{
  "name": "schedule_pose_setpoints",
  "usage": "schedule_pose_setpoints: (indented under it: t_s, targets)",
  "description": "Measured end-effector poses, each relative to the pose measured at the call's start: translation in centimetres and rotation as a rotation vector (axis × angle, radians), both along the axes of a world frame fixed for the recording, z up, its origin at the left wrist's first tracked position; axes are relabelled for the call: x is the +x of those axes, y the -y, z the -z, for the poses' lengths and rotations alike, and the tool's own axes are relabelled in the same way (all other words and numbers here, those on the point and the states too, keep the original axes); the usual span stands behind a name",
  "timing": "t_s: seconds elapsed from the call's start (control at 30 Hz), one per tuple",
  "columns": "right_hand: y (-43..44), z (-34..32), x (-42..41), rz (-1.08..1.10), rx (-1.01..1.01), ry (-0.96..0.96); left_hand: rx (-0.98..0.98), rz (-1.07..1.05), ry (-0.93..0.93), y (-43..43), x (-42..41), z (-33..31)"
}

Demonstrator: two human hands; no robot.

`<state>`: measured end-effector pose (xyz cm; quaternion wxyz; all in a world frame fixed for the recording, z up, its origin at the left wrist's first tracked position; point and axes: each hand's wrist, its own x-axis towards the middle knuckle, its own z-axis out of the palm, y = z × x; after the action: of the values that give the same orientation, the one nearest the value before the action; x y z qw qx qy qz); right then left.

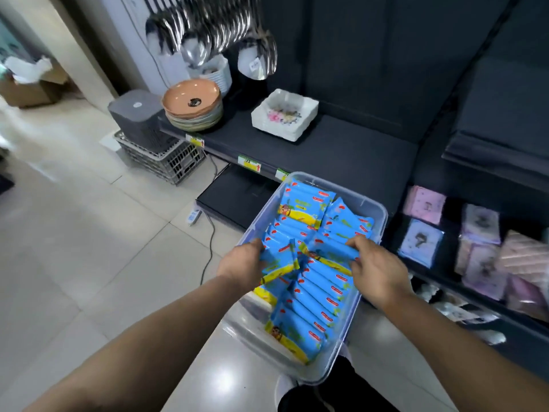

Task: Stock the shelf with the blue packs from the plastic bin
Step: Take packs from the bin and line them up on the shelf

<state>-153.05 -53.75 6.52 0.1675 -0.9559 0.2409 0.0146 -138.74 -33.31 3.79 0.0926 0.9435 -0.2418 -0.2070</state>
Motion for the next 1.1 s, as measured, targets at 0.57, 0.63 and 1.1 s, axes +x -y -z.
schedule_pose_setpoints:
  t_s: [0.57,0.63,1.1]
  targets:
    - [6.7,-10.8,-16.3,0.579,-0.201,0.369,-0.497,0.422,0.121,16.8,-9.1,-12.5]
    - [8.4,-11.9,-18.2,0.623,-0.232,0.423,-0.560,0.434,0.100,19.1,-11.0,-13.7]
    - [22.7,-17.8,-33.3,0.750,-0.437,0.530,-0.873,0.390,0.156,36.7,-25.4,-20.0]
